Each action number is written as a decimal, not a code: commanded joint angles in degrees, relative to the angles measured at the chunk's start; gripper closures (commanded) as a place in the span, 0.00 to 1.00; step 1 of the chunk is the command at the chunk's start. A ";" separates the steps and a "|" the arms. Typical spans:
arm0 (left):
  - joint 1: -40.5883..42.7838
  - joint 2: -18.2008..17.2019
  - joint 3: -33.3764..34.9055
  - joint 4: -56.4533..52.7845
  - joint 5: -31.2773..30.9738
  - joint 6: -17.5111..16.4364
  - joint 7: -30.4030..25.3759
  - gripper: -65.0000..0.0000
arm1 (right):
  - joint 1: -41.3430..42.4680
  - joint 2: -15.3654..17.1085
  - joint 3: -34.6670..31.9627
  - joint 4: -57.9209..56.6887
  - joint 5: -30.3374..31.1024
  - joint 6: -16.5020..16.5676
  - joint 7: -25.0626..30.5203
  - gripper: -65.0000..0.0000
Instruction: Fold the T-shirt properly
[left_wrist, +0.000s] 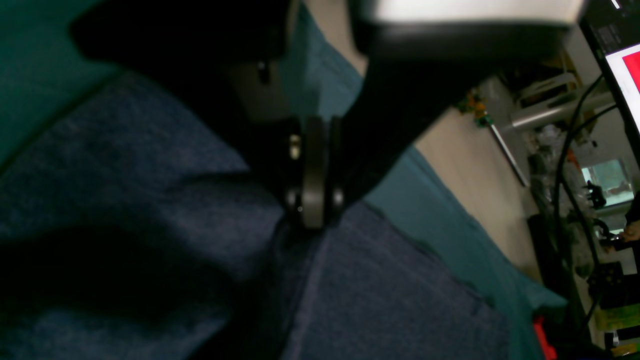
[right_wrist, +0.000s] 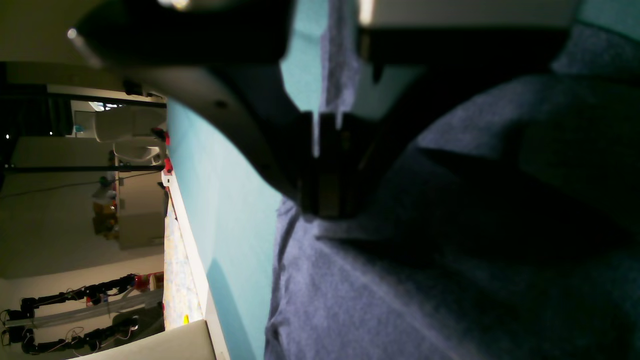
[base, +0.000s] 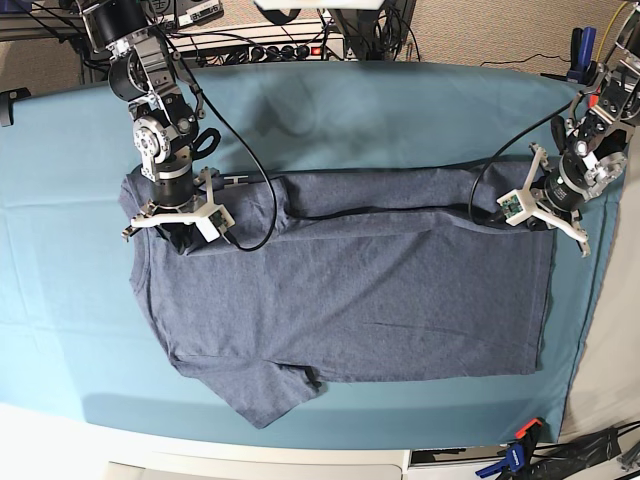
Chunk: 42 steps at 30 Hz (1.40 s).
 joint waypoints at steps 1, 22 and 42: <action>-0.81 -1.25 -0.50 0.66 0.28 0.79 -0.37 1.00 | 0.79 0.61 0.46 0.81 -1.18 -1.22 0.20 1.00; -0.81 -1.22 -0.50 0.66 0.92 2.73 1.36 1.00 | 0.81 0.61 0.46 0.81 -1.18 -1.22 0.09 1.00; -0.83 -1.20 -0.50 0.66 0.94 2.78 1.31 0.65 | 0.81 0.90 0.46 0.81 -5.90 -8.52 -0.46 0.65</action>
